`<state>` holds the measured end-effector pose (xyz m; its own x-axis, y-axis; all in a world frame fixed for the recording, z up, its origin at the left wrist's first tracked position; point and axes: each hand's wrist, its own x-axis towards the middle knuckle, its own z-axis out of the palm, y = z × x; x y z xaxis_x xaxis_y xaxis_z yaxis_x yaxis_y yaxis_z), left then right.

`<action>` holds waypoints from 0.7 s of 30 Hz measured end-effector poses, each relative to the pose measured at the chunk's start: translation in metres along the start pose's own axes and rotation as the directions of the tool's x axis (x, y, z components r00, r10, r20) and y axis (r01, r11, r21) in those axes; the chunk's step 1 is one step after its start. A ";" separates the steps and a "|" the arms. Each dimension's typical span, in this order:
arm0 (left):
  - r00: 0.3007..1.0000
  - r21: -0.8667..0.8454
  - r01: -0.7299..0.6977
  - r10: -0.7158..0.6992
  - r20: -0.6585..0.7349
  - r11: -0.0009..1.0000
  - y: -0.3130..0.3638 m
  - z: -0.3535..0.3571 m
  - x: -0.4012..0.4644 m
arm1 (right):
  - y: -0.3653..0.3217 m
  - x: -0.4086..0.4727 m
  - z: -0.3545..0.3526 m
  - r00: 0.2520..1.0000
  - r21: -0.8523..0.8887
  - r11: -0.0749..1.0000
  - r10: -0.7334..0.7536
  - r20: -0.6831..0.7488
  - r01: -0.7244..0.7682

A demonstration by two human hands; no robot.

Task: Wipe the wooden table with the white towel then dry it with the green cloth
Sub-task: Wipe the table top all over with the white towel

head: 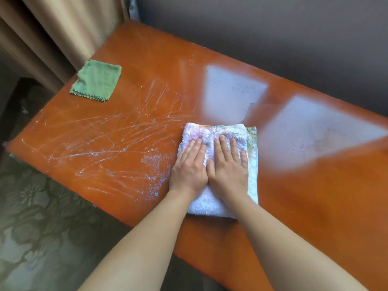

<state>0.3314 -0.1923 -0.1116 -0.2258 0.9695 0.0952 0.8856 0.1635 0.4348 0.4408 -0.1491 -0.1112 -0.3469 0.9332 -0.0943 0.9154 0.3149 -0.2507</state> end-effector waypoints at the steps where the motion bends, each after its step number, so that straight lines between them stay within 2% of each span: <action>1: 1.000 0.002 0.010 -0.010 -0.001 1.000 -0.004 0.000 0.017 | -0.002 0.018 -0.002 1.000 0.002 1.000 -0.010 0.007 0.010; 6: 0.999 -0.008 0.033 -0.034 -0.011 0.999 -0.023 -0.005 0.095 | -0.012 0.098 -0.008 1.000 0.011 1.000 -0.006 0.002 0.006; 10: 0.999 -0.012 0.035 -0.035 -0.017 0.999 -0.030 -0.006 0.121 | -0.017 0.123 -0.007 1.000 0.017 1.000 0.003 0.013 -0.004; 17: 0.996 -0.059 0.088 -0.089 -0.009 0.994 -0.023 -0.012 0.105 | -0.019 0.113 -0.010 0.999 0.027 1.000 -0.016 0.031 0.016; 21: 0.991 -0.079 0.133 -0.133 0.004 0.988 -0.025 -0.016 0.058 | -0.027 0.071 -0.004 0.997 0.031 0.997 -0.072 0.037 0.071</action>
<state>0.2895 -0.1433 -0.1024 -0.3398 0.9399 0.0330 0.8127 0.2758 0.5133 0.3925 -0.0907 -0.1074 -0.4189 0.9012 -0.1112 0.8818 0.3746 -0.2865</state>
